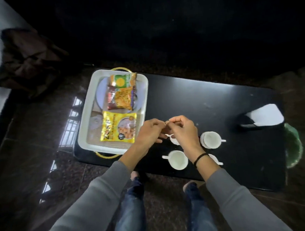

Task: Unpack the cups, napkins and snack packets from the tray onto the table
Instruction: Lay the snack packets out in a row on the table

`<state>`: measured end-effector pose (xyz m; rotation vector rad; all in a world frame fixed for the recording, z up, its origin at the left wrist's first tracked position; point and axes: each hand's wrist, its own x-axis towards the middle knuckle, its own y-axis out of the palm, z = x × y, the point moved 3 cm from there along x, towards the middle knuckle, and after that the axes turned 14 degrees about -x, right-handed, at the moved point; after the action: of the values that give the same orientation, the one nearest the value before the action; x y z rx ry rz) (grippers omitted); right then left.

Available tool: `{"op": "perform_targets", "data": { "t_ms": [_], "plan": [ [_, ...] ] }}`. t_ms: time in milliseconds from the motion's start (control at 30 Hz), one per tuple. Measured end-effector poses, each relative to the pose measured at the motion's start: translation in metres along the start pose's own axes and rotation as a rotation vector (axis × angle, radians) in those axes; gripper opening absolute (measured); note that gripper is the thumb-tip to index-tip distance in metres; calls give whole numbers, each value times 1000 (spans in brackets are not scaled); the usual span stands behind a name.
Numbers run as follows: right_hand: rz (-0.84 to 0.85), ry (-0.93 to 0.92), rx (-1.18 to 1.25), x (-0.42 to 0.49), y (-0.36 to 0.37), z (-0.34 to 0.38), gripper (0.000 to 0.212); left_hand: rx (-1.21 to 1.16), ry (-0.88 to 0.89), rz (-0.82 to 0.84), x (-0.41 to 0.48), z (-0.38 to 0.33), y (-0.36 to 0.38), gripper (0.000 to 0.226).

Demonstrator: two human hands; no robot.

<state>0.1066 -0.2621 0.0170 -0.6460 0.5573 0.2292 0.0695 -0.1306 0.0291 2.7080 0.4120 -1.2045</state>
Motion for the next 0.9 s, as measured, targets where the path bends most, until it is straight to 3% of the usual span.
{"op": "perform_targets", "data": {
  "t_ms": [267, 400, 533, 600, 700, 800, 900],
  "plan": [
    [67, -19, -80, 23, 104, 50, 7, -53, -35, -85, 27, 4, -117, 20],
    [29, -55, -224, 43, 131, 55, 12, 251, 67, -228, 49, 8, -161, 20],
    [30, -118, -441, 54, 150, 54, 27, 521, 118, -461, 63, 18, -191, 46],
    [41, -105, -461, 56, 157, 50, 28, 505, 1, -430, 72, 30, -198, 57],
    [33, -86, -434, 56, 164, 41, 22, 425, -133, -319, 82, 49, -204, 52],
    [36, -44, -376, 58, 167, 34, 22, 331, -74, -245, 87, 61, -206, 43],
    [51, 15, -229, 59, 166, 32, 29, 20, 41, -144, 87, 60, -208, 30]
  ]
}}
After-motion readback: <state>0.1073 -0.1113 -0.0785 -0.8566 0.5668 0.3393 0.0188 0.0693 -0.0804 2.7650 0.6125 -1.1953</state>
